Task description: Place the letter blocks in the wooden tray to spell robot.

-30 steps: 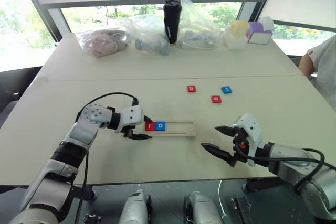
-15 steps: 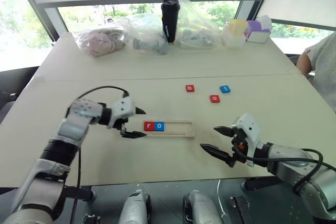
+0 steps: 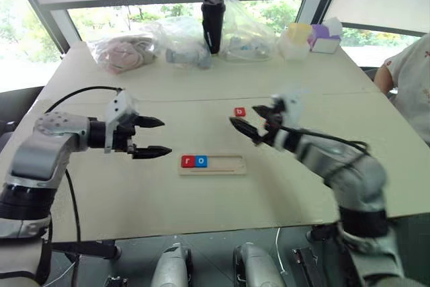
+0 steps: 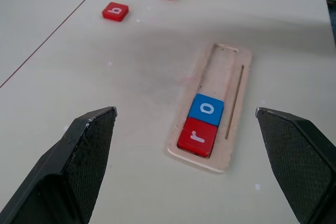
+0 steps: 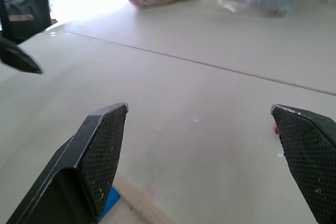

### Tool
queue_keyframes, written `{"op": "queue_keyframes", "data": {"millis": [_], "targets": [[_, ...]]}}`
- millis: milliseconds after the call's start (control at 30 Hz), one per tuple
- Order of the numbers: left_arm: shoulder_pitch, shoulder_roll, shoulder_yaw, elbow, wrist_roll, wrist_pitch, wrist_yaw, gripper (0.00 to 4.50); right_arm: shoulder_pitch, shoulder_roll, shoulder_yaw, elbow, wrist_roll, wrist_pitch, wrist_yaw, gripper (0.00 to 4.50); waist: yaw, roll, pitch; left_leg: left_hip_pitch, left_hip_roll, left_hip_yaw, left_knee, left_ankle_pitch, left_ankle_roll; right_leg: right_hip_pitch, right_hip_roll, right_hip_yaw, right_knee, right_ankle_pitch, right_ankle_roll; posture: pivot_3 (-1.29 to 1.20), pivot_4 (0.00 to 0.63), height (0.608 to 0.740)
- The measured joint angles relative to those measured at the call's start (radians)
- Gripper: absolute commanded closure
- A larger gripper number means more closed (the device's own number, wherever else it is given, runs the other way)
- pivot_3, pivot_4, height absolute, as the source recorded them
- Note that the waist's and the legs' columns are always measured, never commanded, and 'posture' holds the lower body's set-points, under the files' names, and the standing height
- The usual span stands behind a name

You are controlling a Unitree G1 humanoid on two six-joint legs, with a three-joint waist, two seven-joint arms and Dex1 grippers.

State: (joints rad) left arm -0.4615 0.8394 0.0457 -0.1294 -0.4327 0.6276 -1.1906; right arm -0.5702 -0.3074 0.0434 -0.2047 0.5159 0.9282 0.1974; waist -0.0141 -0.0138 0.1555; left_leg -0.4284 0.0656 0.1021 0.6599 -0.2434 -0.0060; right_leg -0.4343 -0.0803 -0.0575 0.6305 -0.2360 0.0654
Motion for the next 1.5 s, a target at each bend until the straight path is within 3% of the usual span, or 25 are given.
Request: {"op": "queue_keyframes", "data": {"millis": [167,333,700,1000,1100,1267,1500], "targets": [[0.078,0.015,0.063,-0.119,-0.062,0.087,0.069,0.05,-0.125,0.063,0.015,0.347,-0.161,-0.076,-0.102,0.00,0.000,0.000,0.000,-0.007,-0.001,0.003,0.000,0.000,0.000,-0.006,0.000,0.000,0.000,0.002,0.004,0.00,0.150,0.740],[0.178,0.054,0.132,-0.201,-0.114,0.140,0.105,0.05,-0.205,0.090,0.008,0.591,-0.253,-0.202,-0.109,0.00,-0.006,0.000,0.000,-0.007,-0.001,0.002,-0.001,0.000,-0.001,-0.007,0.001,0.000,0.000,0.002,0.004,0.00,0.150,0.740],[0.244,0.061,0.138,-0.267,-0.147,0.153,0.179,0.05,-0.309,0.197,-0.012,0.823,-0.304,-0.328,-0.060,0.00,-0.006,0.001,0.000,-0.004,0.000,0.002,-0.002,0.001,-0.002,-0.005,0.001,0.000,0.001,0.002,0.004,0.00,0.150,0.740],[0.230,0.048,0.134,-0.265,-0.145,0.141,0.234,0.05,-0.426,0.211,-0.043,1.100,-0.366,-0.486,-0.103,0.00,-0.007,0.001,0.000,-0.002,0.000,0.002,-0.002,0.002,-0.003,-0.003,0.001,0.000,0.001,0.002,0.004,0.00,0.150,0.740],[0.230,0.041,0.127,-0.263,-0.144,0.127,0.241,0.00,-0.447,0.220,-0.065,1.155,-0.372,-0.514,-0.121,0.86,-0.007,0.001,0.000,0.002,0.000,0.002,-0.002,0.002,-0.003,0.001,0.001,0.000,0.001,0.002,0.003,0.00,0.150,0.740],[0.230,0.040,0.123,-0.254,-0.138,0.111,0.256,0.00,-0.467,0.224,-0.102,1.212,-0.378,-0.546,-0.147,3.31,-0.010,0.001,0.000,0.003,0.000,0.002,-0.003,0.002,-0.003,0.001,0.001,0.000,0.001,0.002,0.003,0.00,0.150,0.740],[0.225,0.023,0.084,-0.235,-0.121,0.083,0.260,0.00,-0.443,0.225,-0.087,1.127,-0.397,-0.496,-0.127,3.32,-0.027,0.001,0.000,0.003,0.000,0.002,-0.007,0.002,-0.004,0.000,0.001,0.000,0.001,0.002,0.004,0.00,0.150,0.740]]}}
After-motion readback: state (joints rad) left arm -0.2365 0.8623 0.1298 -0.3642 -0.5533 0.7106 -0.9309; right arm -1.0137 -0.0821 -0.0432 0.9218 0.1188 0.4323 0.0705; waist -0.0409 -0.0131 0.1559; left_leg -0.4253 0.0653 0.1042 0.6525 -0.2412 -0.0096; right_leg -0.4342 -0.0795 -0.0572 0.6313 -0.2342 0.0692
